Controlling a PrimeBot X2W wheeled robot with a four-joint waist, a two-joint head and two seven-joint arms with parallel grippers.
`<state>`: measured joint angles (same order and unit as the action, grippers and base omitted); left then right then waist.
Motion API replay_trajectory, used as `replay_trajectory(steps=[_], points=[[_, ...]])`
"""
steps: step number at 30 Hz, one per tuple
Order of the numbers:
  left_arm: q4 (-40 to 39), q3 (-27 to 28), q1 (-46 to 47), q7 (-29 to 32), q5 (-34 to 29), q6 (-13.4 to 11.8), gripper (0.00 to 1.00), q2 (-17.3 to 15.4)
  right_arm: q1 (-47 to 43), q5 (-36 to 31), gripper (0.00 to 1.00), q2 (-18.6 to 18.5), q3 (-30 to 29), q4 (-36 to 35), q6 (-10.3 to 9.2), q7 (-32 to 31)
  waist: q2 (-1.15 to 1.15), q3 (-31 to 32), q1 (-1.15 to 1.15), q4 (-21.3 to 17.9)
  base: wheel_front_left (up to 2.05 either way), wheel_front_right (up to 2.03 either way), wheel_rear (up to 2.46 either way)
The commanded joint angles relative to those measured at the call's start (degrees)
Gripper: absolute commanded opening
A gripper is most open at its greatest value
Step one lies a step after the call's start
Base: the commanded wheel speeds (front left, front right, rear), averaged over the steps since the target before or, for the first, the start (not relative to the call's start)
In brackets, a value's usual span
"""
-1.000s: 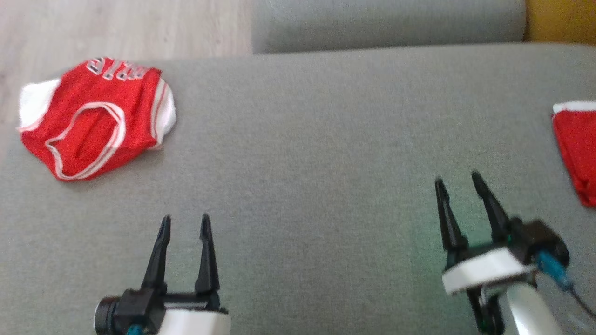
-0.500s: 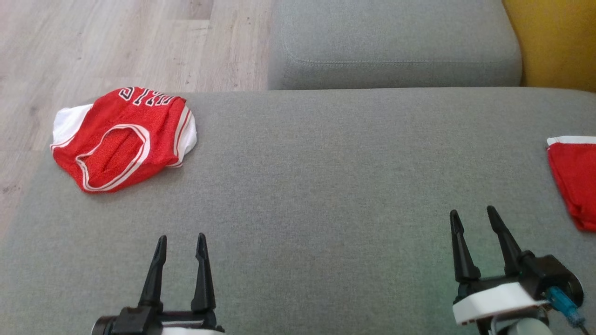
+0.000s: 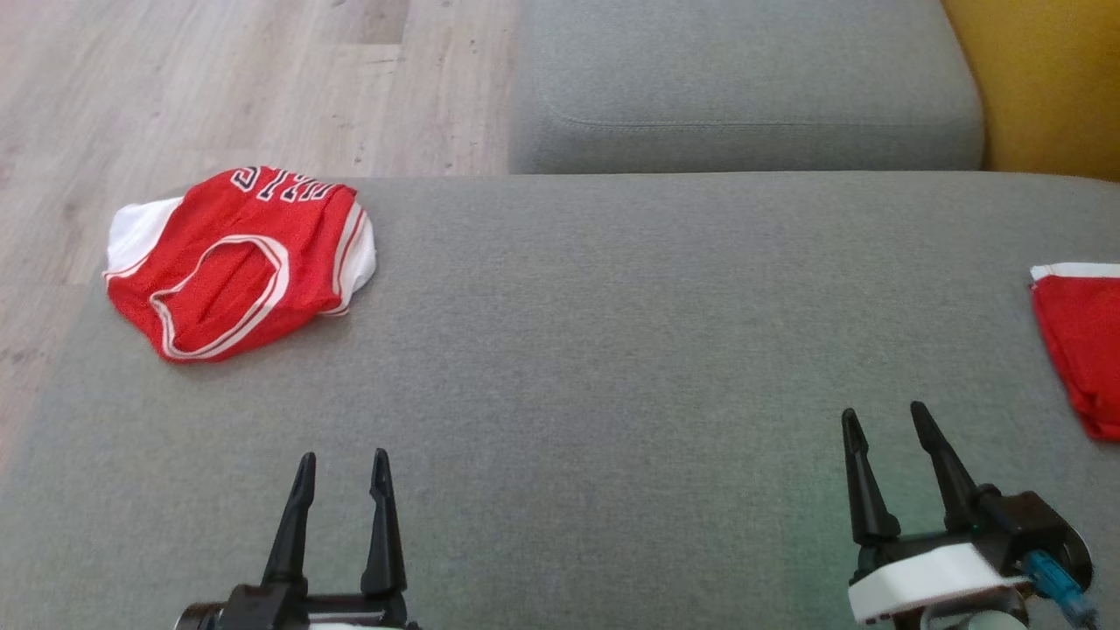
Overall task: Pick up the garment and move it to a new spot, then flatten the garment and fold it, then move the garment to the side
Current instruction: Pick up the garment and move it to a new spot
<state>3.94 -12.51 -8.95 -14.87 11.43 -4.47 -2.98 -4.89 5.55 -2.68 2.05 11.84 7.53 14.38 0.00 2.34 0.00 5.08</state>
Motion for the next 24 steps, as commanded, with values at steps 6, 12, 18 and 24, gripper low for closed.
replay_trajectory(steps=[6, 12, 18, 24], points=[[-1.3, 1.4, 2.0, -0.1, -1.2, 0.0, 1.00, 0.1, 0.4, 0.3, 1.00, -0.2, 0.6, -1.9, -0.04, 0.6, 0.00, -0.2, 0.00, 4.3, 0.00, 0.00, 0.00], [-1.5, 1.3, 2.1, -0.1, -1.3, -0.3, 1.00, 0.1, 0.0, 0.4, 1.00, -0.2, 0.8, -2.2, -0.04, 0.6, 0.00, -0.5, 0.00, 12.5, 0.00, 0.00, 0.00], [-2.2, 1.8, 2.1, -0.1, -1.3, -0.6, 1.00, 0.1, 0.6, -0.1, 1.00, -0.2, 0.6, -2.5, -0.04, 0.6, 0.00, -2.2, 0.00, 22.3, 0.00, 0.00, 0.00], [-4.5, 3.4, 2.2, -0.1, 0.5, -2.3, 1.00, 0.1, 2.7, -2.3, 1.00, -0.4, 1.9, -2.2, -0.04, 0.6, 0.00, -6.2, 0.00, 25.8, 0.00, 0.00, 0.00]])
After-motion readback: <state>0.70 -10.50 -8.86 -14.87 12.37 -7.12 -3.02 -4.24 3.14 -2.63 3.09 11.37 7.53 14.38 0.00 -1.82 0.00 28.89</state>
